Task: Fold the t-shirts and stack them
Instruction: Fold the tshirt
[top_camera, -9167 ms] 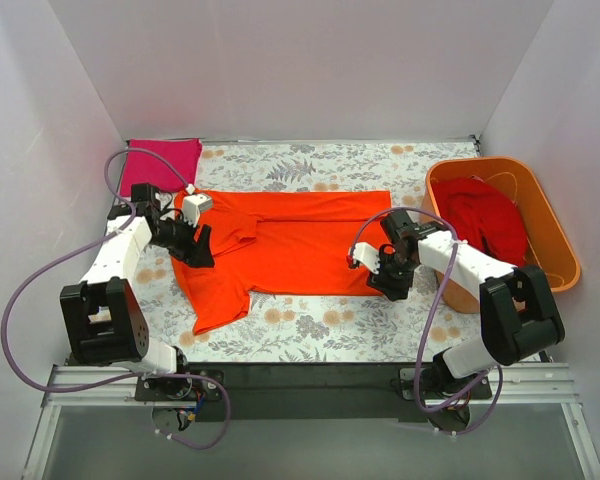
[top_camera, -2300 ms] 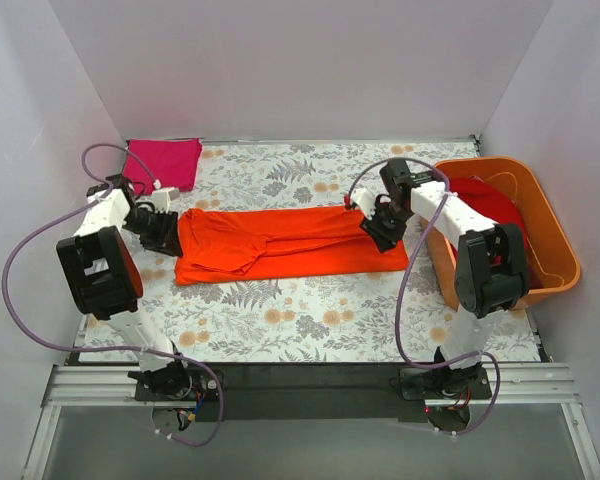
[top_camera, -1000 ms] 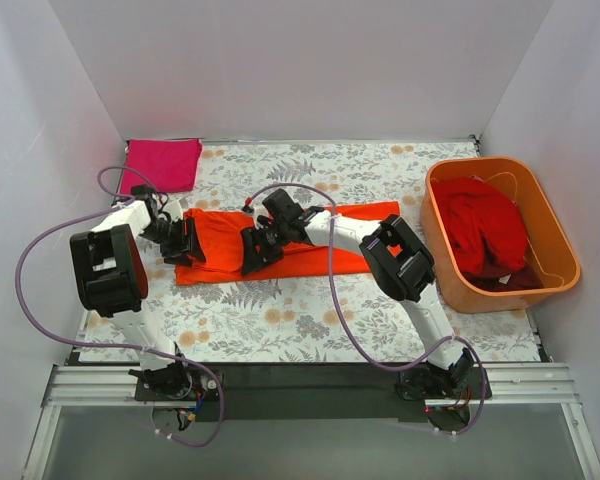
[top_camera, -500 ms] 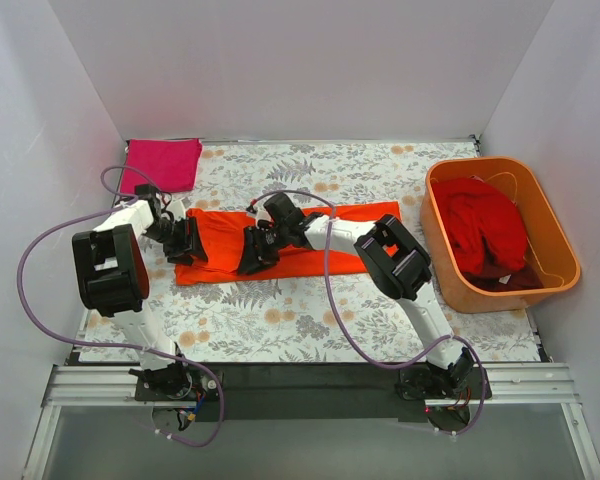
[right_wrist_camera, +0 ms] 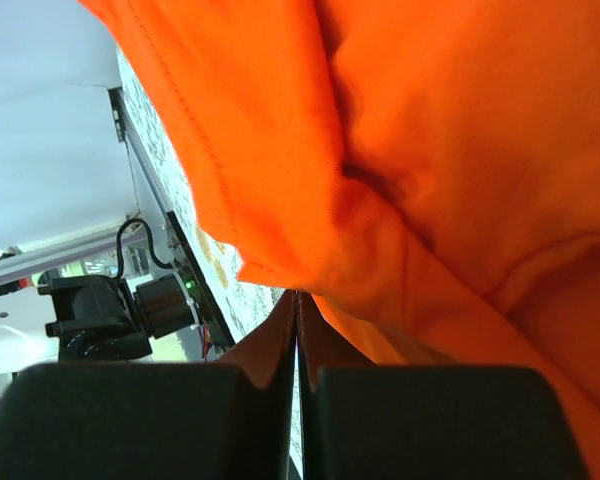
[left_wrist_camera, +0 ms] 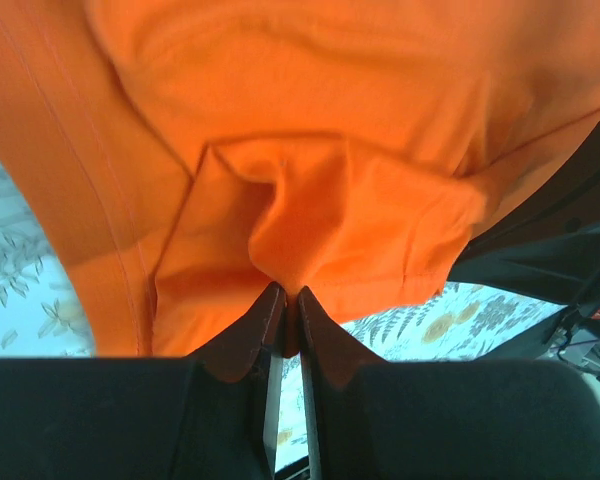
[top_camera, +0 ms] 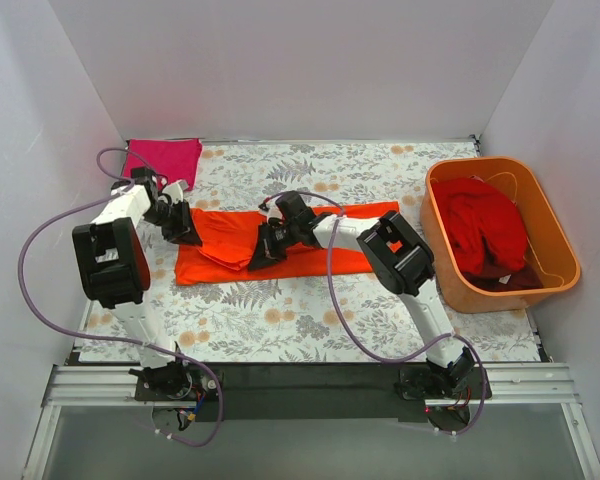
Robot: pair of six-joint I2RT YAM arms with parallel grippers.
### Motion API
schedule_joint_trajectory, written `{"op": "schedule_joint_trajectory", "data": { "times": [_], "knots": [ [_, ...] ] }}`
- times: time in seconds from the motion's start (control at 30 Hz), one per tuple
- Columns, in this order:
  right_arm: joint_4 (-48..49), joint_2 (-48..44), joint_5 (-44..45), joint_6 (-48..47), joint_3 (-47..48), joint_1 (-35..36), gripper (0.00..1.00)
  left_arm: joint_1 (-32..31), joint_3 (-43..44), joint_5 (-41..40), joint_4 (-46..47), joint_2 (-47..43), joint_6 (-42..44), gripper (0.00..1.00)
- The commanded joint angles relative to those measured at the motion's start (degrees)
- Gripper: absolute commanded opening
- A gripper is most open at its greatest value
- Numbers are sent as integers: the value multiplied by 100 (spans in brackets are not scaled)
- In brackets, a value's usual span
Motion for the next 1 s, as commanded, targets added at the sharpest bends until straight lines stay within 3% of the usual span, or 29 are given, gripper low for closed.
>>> {"op": "schedule_joint_trajectory", "data": {
  "times": [0.0,0.2,0.33,0.47,0.53,0.6,0.73,0.97],
  "knots": [
    [369,-265,-209,-94,187,-159,1,-24,529,357,-128,202,-128,8],
    [28,-801,-175,-911,-155,-493,6,-59,1354,1007,-84,861,-444,9],
    [-833,-1222,79,-2252,-436,-748,6,-94,1706,1376,222,1230,-707,12],
    [-1764,-1758,388,-3308,-849,-915,6,-94,1866,1903,749,1407,-1085,28],
    [-1933,-1943,598,-3679,-999,-1029,6,-94,1814,2167,1248,1311,-1270,32],
    [-2292,-2172,721,-4277,-1096,-1117,6,-85,1577,2203,1575,1145,-1508,35],
    [-2917,-2453,1343,-5191,-1096,-1302,4,-24,655,1880,2349,-56,-1404,36],
    [-3304,-2849,2690,-6097,-1527,-1504,1,-24,-998,1746,1929,-1352,-1077,40]
  ]
}}
